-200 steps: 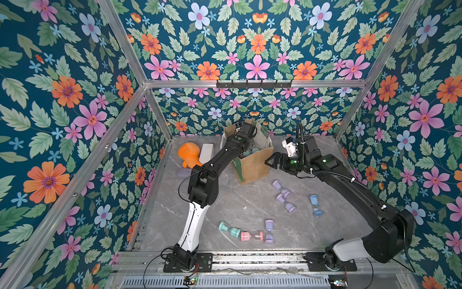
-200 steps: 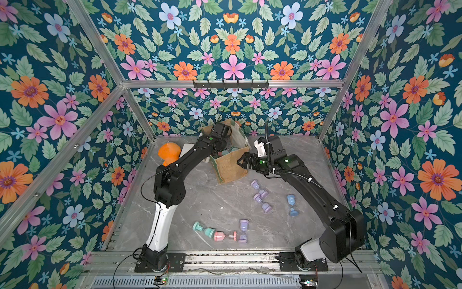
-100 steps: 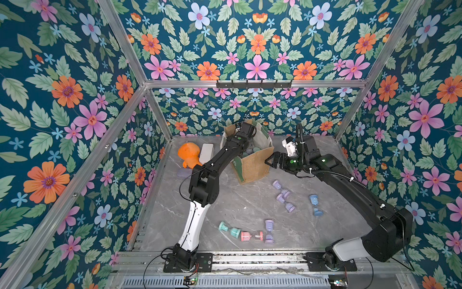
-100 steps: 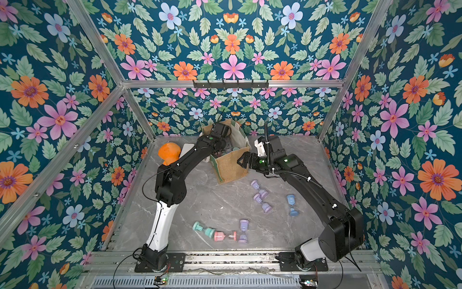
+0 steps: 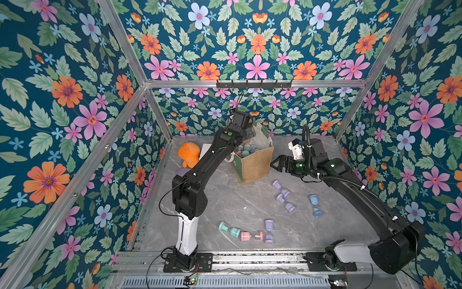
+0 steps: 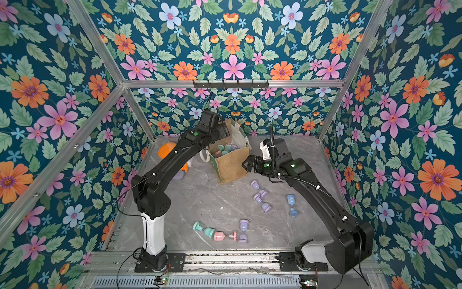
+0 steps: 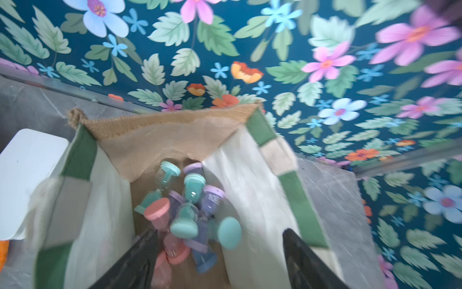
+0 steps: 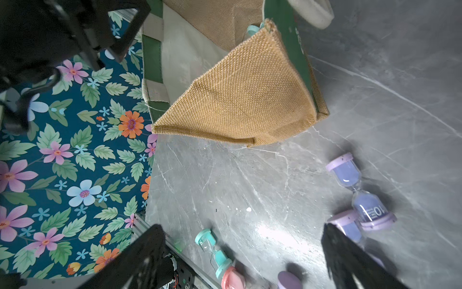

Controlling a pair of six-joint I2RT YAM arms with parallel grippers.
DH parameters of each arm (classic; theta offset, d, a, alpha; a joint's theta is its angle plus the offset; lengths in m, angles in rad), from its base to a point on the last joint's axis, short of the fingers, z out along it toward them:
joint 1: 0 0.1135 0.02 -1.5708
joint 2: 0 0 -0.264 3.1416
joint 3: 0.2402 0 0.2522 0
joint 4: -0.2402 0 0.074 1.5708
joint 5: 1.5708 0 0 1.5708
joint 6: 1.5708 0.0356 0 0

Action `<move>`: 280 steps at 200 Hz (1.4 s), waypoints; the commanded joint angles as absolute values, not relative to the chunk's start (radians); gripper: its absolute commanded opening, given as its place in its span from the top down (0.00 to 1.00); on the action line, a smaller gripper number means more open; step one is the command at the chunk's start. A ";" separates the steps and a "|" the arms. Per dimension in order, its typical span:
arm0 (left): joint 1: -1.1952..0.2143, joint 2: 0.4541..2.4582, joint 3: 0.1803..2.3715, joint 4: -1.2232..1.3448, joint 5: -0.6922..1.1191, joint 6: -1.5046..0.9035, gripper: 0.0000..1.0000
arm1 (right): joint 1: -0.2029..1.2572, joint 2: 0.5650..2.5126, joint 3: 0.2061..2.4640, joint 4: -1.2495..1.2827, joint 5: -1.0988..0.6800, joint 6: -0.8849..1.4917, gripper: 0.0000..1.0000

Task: Put the hourglass into the canvas bag
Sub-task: Place the hourglass in the canvas bag, then pick up the hourglass from the center of the board.

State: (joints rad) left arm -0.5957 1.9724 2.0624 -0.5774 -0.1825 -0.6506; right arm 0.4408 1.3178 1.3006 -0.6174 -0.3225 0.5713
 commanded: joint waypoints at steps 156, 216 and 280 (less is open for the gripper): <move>-1.129 1.852 1.593 -0.496 -0.257 -1.115 0.21 | 0.377 0.779 0.944 -1.120 -0.167 0.649 0.01; -1.157 1.980 1.583 -0.487 -0.211 -1.303 0.26 | 0.350 0.730 0.842 -1.105 -0.228 0.663 0.01; -1.160 2.076 1.606 -0.526 -0.208 -1.438 0.31 | 0.318 0.730 0.802 -1.048 -0.281 0.649 0.01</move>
State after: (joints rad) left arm -1.1591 2.0563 1.5951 -0.4957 -0.2035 -1.3647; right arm 0.3214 0.7330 0.8062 -1.0756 -0.2600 0.6502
